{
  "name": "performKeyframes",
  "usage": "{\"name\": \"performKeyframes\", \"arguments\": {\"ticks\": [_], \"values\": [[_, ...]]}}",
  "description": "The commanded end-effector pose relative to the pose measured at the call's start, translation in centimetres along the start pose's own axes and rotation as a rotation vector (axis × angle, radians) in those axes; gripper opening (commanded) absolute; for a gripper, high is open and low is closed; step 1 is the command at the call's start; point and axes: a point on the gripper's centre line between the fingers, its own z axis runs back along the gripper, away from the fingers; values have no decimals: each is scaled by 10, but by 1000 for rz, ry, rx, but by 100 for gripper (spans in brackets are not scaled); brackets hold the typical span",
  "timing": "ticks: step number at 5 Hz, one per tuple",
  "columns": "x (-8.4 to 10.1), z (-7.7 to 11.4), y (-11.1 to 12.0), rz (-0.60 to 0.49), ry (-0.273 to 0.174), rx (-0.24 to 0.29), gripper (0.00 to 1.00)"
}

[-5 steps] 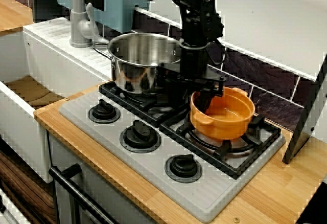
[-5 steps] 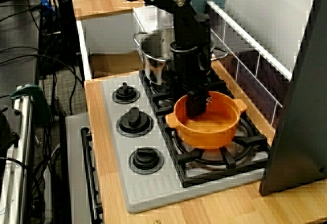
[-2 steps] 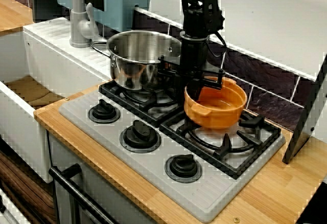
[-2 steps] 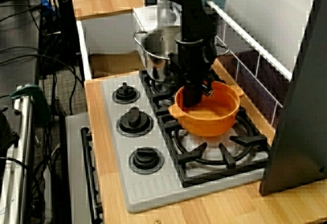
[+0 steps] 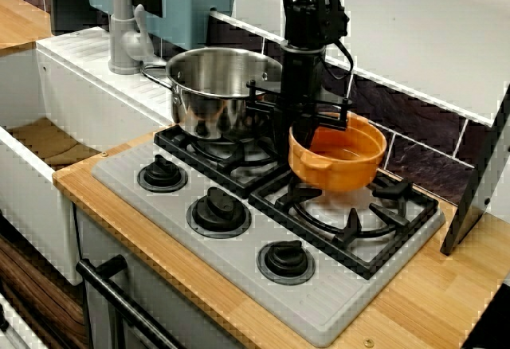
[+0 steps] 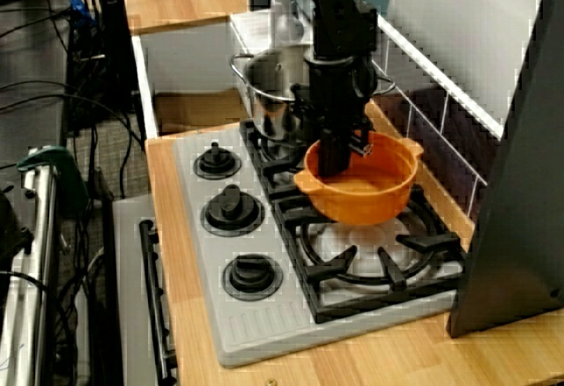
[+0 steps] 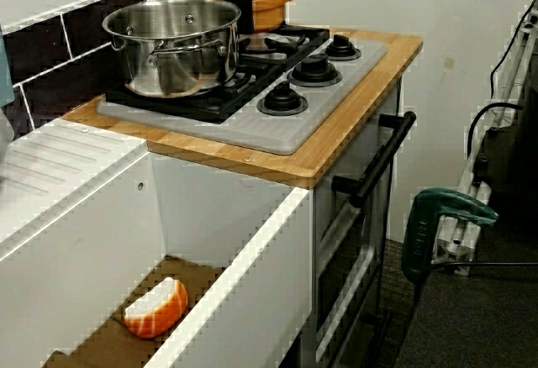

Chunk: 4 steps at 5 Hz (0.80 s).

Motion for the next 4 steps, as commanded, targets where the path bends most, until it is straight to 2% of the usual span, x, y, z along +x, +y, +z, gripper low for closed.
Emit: {"name": "performKeyframes", "arguments": {"ticks": [1, 3, 4], "values": [[-6, 61, -4, 5, -111, -90, 0], [-15, 84, -3, 3, -123, -116, 0], [-16, 99, 1, -6, -149, -122, 0]]}}
